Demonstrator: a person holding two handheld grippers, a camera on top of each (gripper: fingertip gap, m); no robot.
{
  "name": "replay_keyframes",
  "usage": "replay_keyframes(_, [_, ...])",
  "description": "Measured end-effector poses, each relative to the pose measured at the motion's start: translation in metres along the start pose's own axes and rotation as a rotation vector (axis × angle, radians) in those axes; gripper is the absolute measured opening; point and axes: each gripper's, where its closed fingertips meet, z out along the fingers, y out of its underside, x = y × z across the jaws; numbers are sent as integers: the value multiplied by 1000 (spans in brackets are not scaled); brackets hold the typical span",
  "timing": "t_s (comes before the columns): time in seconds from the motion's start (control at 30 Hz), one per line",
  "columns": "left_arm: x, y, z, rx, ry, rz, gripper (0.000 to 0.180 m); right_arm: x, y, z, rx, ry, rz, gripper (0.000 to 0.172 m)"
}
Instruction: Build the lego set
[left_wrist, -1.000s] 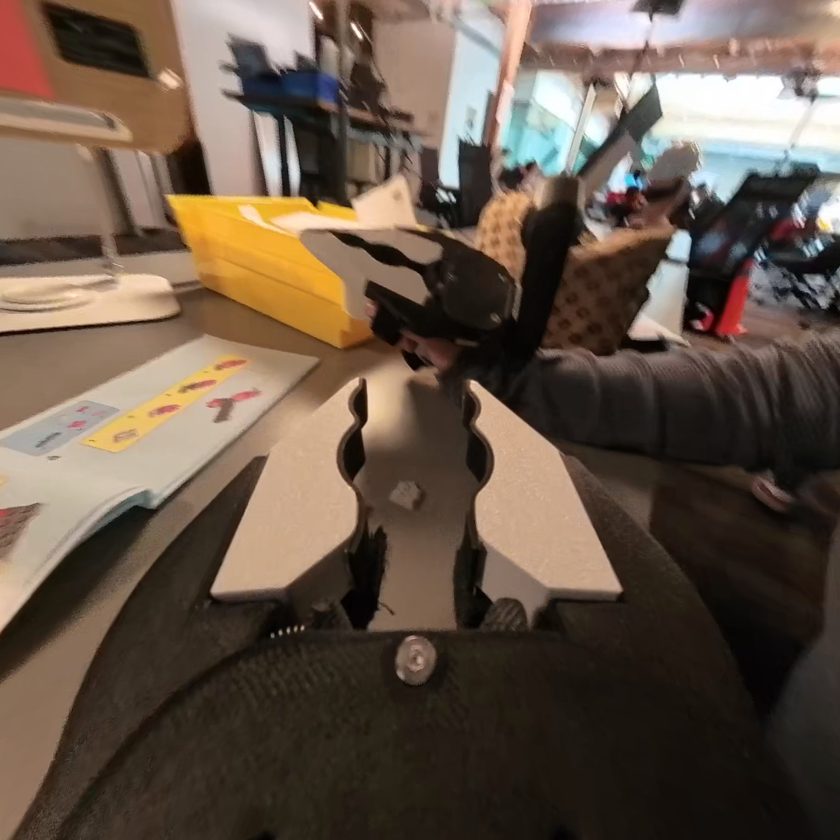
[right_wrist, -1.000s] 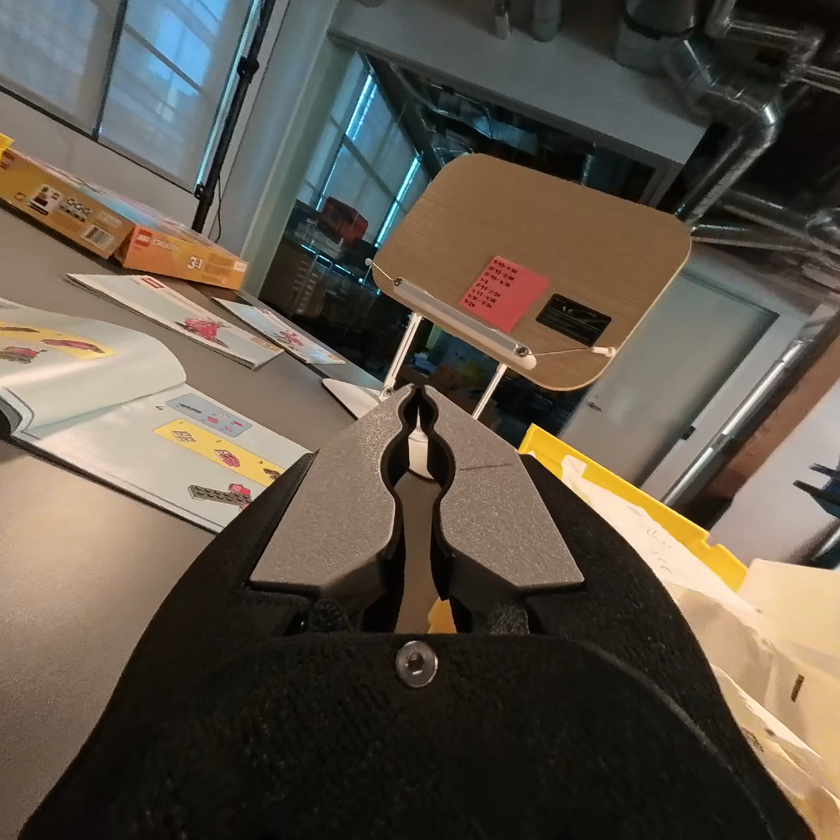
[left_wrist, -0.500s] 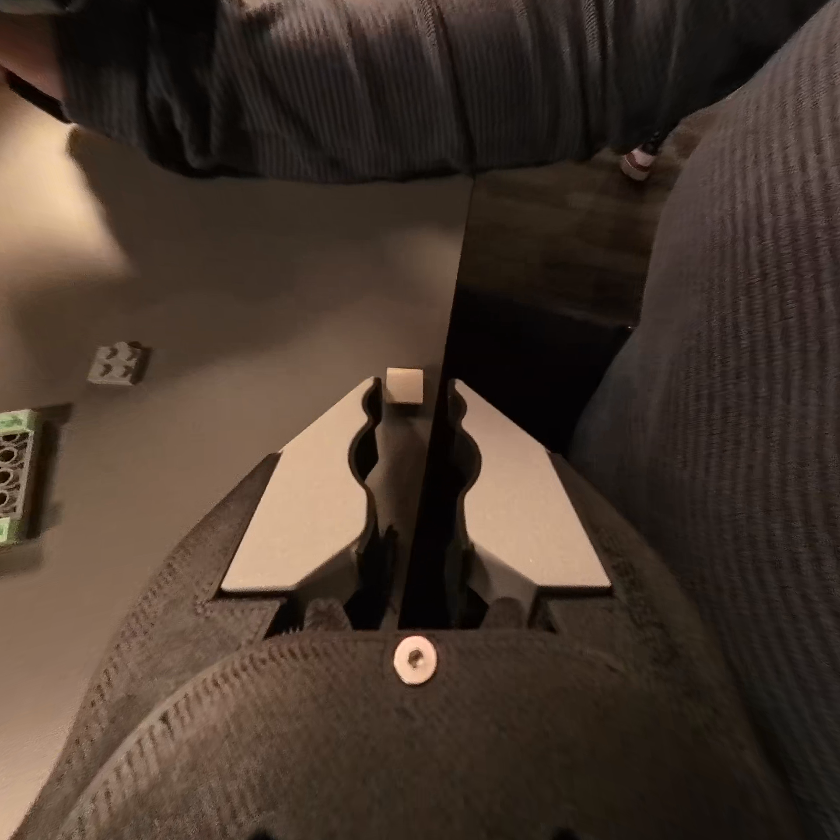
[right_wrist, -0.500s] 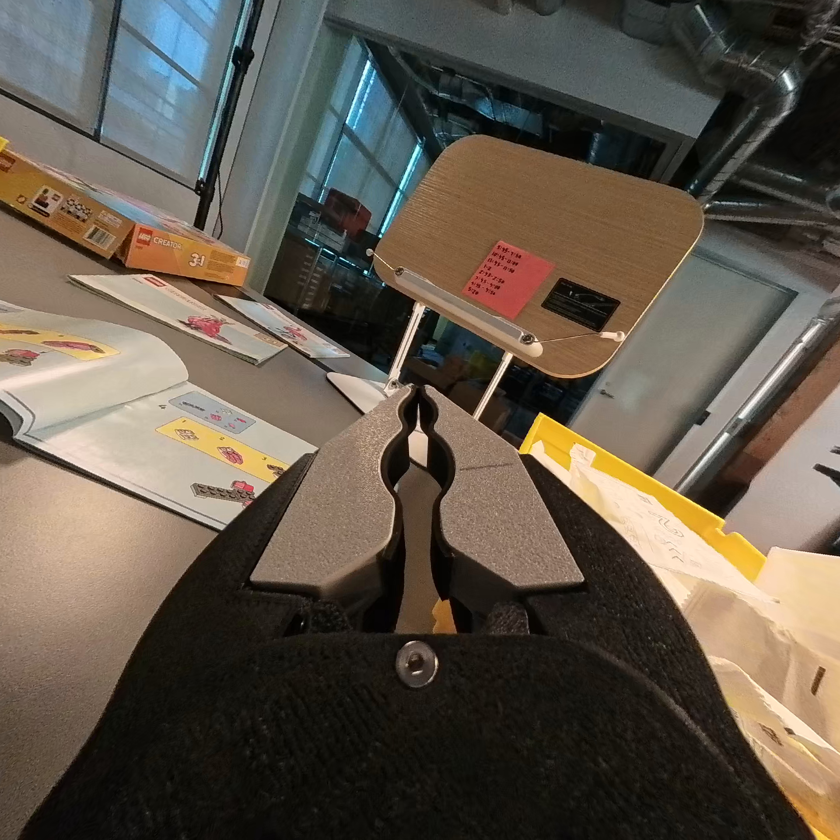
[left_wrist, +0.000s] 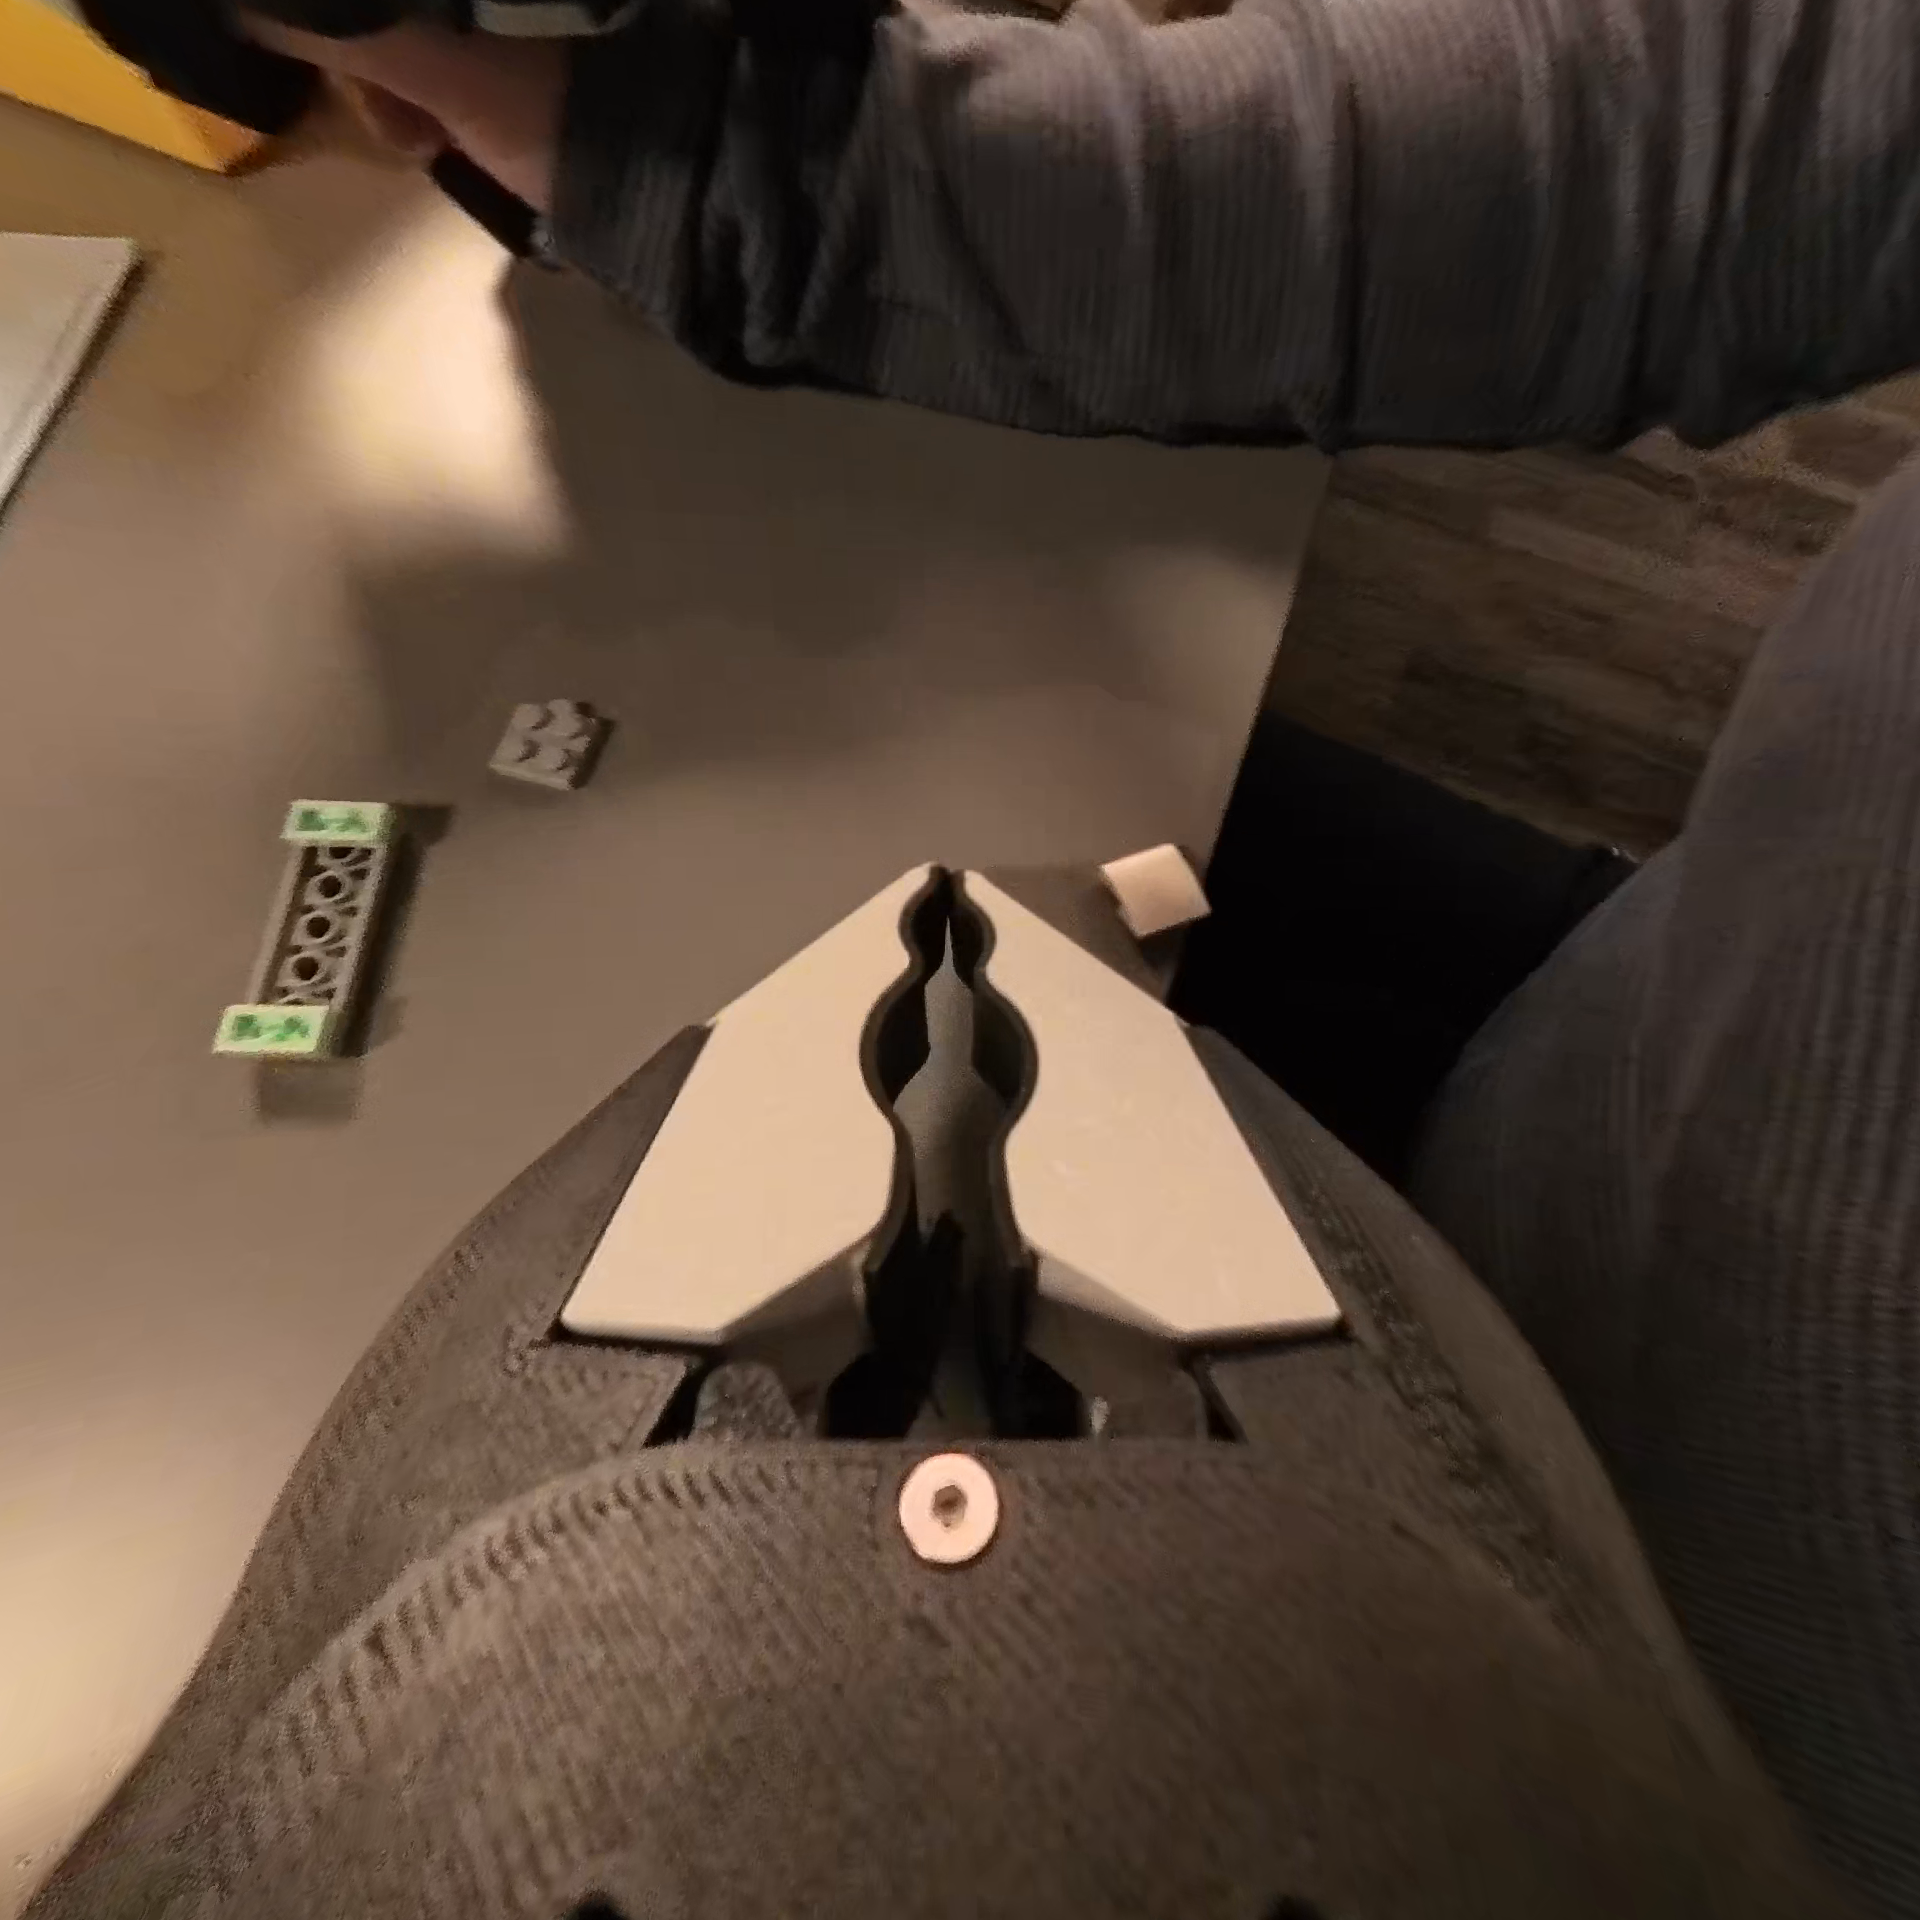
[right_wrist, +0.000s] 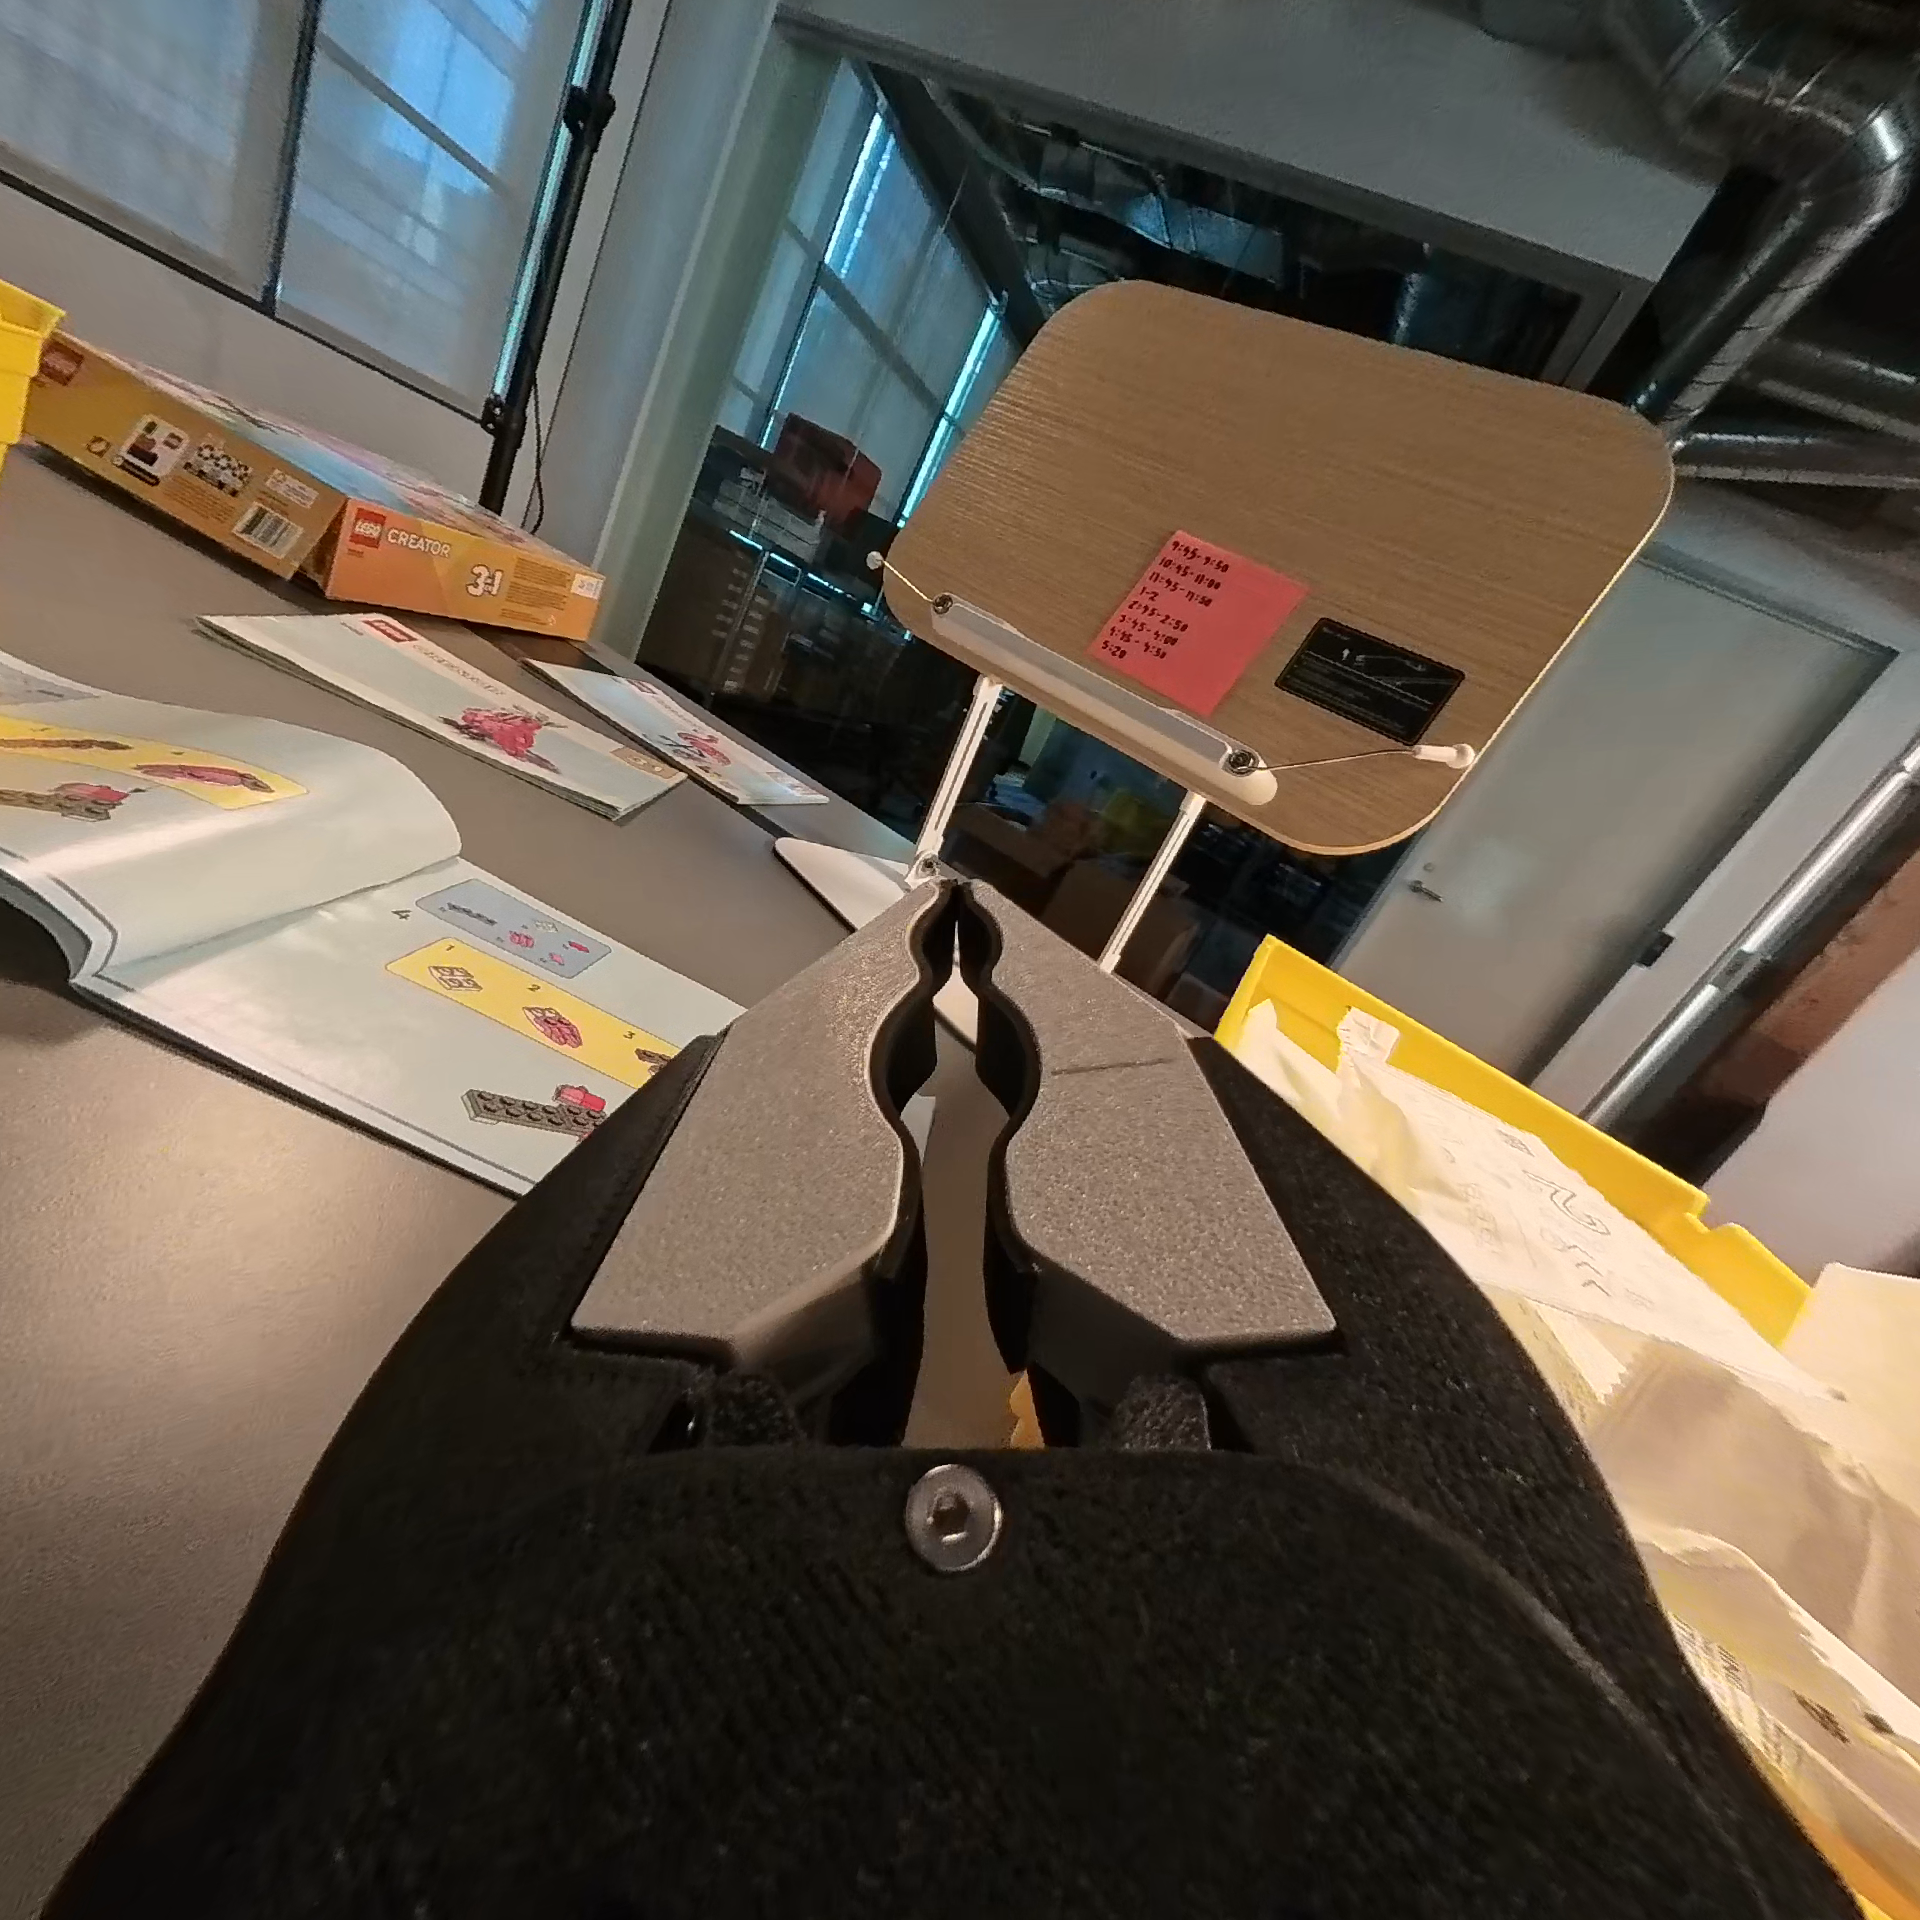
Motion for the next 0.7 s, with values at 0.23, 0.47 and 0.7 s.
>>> replay_keyframes(0.23, [17,2,10,-60,111,1,49,-1,1,1,-2,-9,4,0])
replay_keyframes(0.47, [16,-1,19,-77,52,69,47,-1,1,1,-3,-11,7,0])
replay_keyframes(0.7, [-6,-1,15,-73,-53,79,47,-2,1,1,-2,-17,7,0])
